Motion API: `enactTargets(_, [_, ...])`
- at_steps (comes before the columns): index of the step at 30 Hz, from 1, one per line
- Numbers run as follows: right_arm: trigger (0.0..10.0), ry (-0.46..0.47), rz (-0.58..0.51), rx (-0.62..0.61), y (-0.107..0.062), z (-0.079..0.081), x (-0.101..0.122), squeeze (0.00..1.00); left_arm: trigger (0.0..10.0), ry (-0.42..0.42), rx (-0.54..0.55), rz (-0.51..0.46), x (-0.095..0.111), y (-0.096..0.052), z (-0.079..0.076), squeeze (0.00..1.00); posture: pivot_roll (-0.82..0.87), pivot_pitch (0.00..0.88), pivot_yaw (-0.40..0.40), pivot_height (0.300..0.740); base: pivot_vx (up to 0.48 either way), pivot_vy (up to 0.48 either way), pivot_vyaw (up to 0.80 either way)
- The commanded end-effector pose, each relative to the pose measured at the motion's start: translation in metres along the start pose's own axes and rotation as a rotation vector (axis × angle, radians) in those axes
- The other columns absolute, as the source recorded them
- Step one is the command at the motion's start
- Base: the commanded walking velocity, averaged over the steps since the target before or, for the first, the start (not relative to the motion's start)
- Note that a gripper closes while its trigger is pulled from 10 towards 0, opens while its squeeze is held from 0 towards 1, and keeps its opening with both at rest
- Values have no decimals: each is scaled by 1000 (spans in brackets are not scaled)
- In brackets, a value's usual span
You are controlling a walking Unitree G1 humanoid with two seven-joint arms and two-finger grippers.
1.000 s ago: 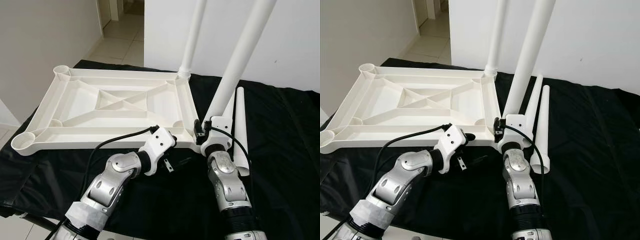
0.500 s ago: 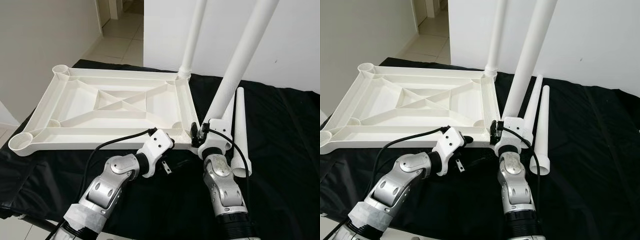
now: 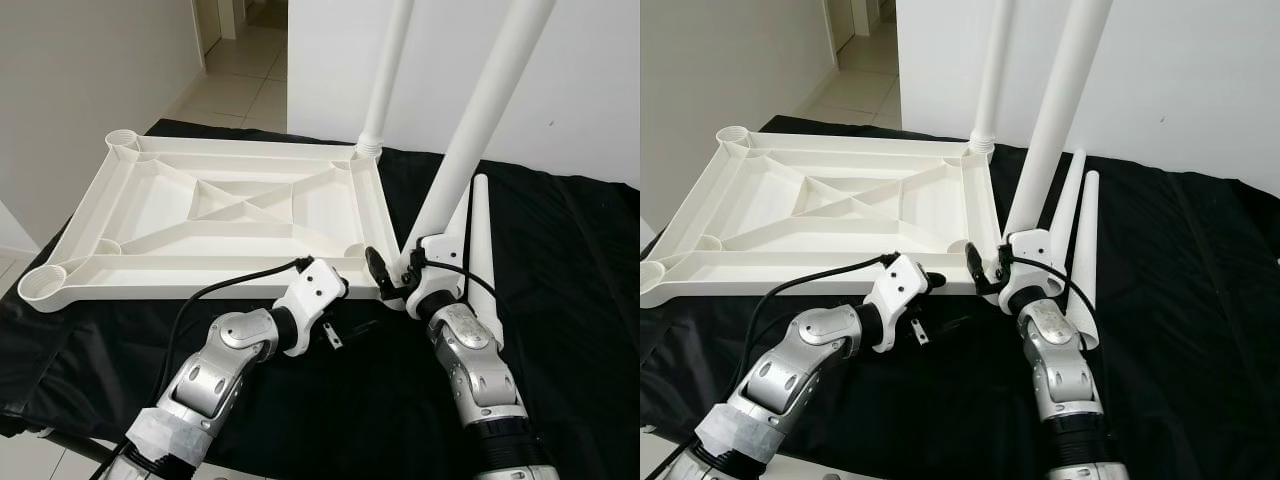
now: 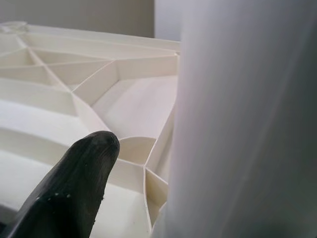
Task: Building children table
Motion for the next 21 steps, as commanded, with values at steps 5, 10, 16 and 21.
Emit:
enactTargets(5, [10000, -36, 29, 133, 2, 3, -3, 0, 10000, 1, 0, 1, 2, 0, 0, 0, -36, 13, -23, 740, 0, 0, 0])
enactTargets(10, [0, -79, 59, 193, 4, -1, -9, 0, 10000, 2, -2, -2, 3, 1, 0, 0, -36, 11, -23, 740, 0, 0, 0])
enactTargets(16, [0, -68, 68, 225, 1, -2, -13, 0, 10000, 2, -1, -5, 4, 1, 0, 0, -33, 12, -24, 740, 0, 0, 0])
enactTargets(21, [0, -47, 59, 221, 0, -3, -13, 0, 10000, 0, -2, -6, 4, 1, 0, 0, -34, 14, -23, 740, 0, 0, 0])
Point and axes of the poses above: a point about 5 cm out from each wrist's last joint towards the gripper, its own y axis pointing out of the wrist towards the gripper, its own x axis along the axis of the wrist's last joint, z = x × y, the point moved 4 cm from there along y, pointing out of the wrist towards the gripper, and after that the axes turned 9 degrees about y, right-handed, at the moved point
